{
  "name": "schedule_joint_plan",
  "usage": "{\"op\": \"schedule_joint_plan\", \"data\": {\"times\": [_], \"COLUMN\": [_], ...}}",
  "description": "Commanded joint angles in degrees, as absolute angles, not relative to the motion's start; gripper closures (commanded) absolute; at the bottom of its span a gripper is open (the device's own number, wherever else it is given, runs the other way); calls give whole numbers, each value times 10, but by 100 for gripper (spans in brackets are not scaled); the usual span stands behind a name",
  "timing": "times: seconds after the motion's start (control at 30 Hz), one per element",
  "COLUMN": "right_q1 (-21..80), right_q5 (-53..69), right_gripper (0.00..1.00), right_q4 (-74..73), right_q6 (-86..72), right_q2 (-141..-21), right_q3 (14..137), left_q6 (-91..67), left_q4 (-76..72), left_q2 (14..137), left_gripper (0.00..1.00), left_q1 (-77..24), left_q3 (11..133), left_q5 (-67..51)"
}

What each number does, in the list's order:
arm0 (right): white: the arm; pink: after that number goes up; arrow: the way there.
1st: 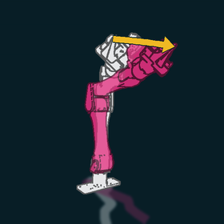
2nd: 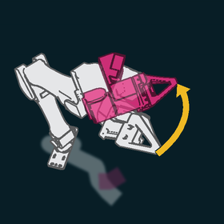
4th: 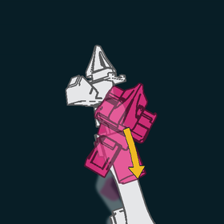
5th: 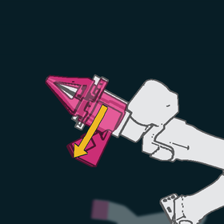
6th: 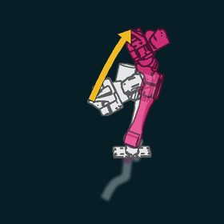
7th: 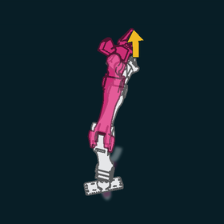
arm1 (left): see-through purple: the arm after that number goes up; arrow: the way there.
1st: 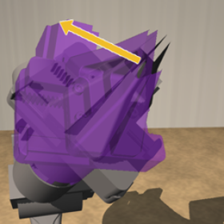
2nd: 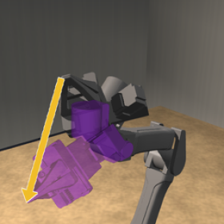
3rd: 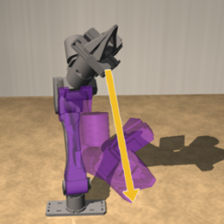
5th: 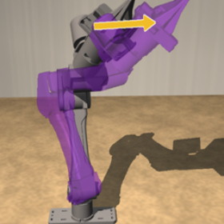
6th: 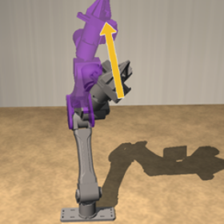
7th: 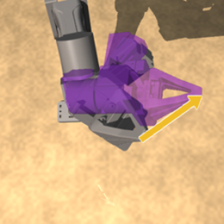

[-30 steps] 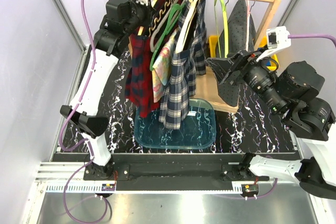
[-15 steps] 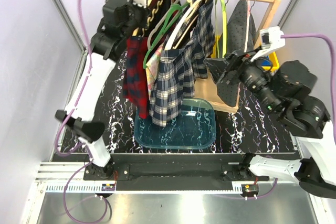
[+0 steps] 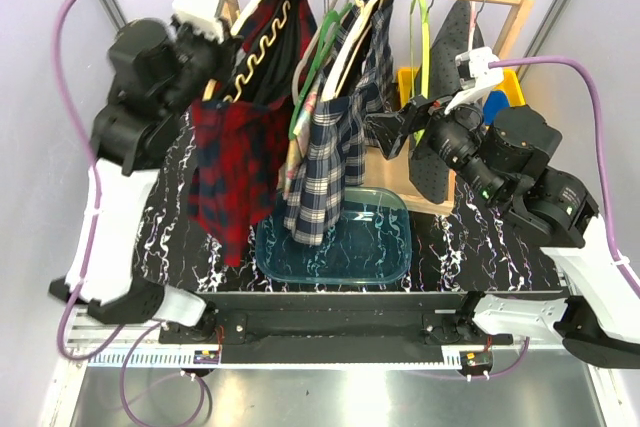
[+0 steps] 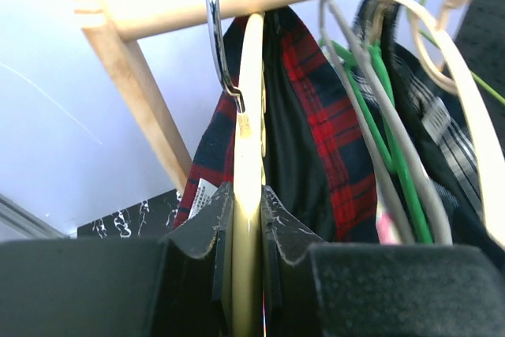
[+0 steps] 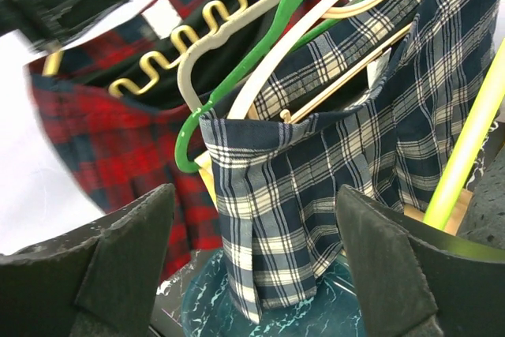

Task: Remove the skirt from the hanger

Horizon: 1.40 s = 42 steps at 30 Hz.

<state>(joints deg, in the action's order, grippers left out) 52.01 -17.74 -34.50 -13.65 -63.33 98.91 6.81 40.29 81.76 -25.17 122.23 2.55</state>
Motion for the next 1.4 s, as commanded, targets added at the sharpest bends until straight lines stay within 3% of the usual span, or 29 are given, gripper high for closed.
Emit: {"op": "schedule_joint_plan", "data": {"times": [0.0,0.1,0.37,0.63,0.73,0.9,1.17,1.37], "right_q1": [519,519,519,519,519,519,519,519], "right_q5": [-175,-174,-159,-117,-79,-76,-80,-78], "right_gripper": [7,2,0,0,0,0,0,0], "right_q4": [-316,-315,-308,-250,-159,-63,-52,-52], "right_q6": [-122,-117,-109,-56,-4,58,86,94], "right_q2": [-634,-642,-673,-663,-614,-556,-547,-506], "right_q3": [989,992,1013,986,904,783,779,799], "left_q6": [97,129,224,356,416,416,292,251], "left_q4": [277,321,528,705,708,570,460,430], "left_q2": [697,656,586,579,560,525,572,584], "left_gripper": [100,100,100,100,100,100,100,100], "left_q1": [-252,-252,-252,-252,-253,-254,-261,-263], "left_q3": [1197,1174,1155,1238,1235,1215,1312,1306], "left_q5": [-22,-39,-140,-258,-285,-281,-361,-382]}}
